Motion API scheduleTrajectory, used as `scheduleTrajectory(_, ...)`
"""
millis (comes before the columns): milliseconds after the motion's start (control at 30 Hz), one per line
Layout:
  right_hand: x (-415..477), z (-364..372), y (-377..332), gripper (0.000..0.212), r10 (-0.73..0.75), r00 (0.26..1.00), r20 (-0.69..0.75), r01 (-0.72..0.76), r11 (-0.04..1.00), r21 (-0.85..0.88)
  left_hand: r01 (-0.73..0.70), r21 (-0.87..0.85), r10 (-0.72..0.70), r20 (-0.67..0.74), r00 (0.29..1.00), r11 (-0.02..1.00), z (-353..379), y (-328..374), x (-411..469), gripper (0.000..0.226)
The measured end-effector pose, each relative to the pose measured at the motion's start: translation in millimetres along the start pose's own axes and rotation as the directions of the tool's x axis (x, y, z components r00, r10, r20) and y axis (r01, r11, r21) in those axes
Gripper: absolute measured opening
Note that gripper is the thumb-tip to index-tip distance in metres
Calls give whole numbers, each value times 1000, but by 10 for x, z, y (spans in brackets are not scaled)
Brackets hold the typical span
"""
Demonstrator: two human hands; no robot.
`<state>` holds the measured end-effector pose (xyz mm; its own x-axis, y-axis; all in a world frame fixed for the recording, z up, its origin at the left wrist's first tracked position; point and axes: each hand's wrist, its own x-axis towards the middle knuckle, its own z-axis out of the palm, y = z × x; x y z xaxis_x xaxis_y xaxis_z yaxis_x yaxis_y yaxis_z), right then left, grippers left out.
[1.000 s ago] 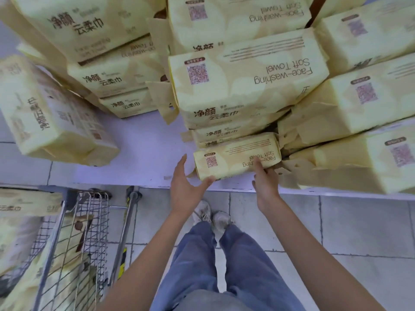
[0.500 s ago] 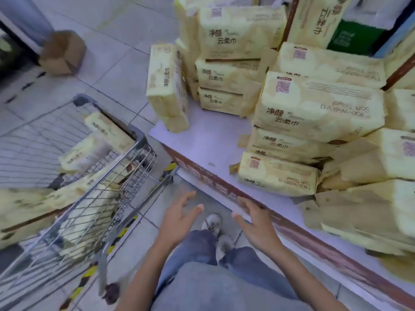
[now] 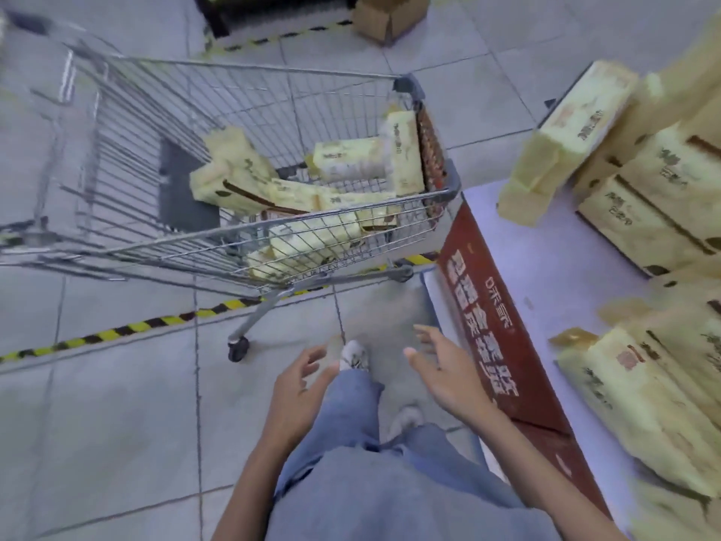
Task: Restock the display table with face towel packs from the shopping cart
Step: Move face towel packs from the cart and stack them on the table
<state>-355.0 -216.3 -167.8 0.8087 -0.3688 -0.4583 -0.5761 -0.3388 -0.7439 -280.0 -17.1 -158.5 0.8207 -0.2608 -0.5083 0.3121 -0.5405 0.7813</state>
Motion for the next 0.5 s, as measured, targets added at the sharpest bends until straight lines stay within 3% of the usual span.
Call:
scheduleTrajectory(67, 192, 84, -164, 48, -42, 999, 34, 44, 997, -59, 36, -51, -39, -56, 998, 998, -132, -57, 30, 38)
scheduleTrajectory(200, 513, 225, -495, 48, -101, 993, 63, 104, 994, -45, 65, -83, -74, -108, 991, 994, -377, -161, 250, 22)
scheduleTrajectory(500, 1329, 505, -1270, 39, -82, 996, 24, 82, 996, 18, -71, -124, 56, -120, 991, 990, -1223, 336, 1249, 25)
